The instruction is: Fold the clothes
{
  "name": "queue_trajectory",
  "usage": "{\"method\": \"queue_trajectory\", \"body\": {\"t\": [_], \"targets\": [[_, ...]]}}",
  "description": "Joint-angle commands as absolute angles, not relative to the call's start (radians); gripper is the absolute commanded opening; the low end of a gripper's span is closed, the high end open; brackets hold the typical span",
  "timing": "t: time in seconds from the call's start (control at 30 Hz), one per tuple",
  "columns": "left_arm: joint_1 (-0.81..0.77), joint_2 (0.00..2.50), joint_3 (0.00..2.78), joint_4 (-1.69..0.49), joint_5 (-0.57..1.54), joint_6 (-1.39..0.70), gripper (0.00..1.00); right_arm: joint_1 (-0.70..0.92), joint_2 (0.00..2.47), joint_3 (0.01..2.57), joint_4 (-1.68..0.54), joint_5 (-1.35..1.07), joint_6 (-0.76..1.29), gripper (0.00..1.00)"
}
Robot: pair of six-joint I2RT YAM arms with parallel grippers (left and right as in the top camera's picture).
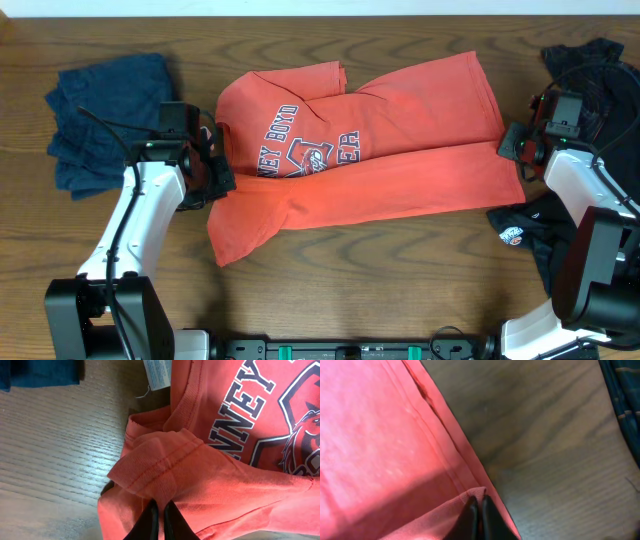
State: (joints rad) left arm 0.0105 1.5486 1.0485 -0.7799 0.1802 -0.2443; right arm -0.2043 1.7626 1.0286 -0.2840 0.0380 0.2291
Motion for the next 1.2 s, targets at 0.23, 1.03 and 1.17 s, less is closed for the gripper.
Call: {"method": "queue_trajectory", "body": {"t": [0.23,1.03,1.17], "targets": [[0.015,1.549,1.045,-0.744,0.175,-0.257,0.5,-0.204,1.746,1.045,-0.311,0.054,0.234,0.26],[-0.007,1.59,1.044,-0.616,0.262,-0.305,0.51,-0.202,1.754,0.939,-0.453,0.003,0.22,0.22],[-0.044,1.612,1.044,-0.55,0.262,-0.305,0.51,-0.202,1.754,0.916,-0.445,0.003,0.22,0.22]]}}
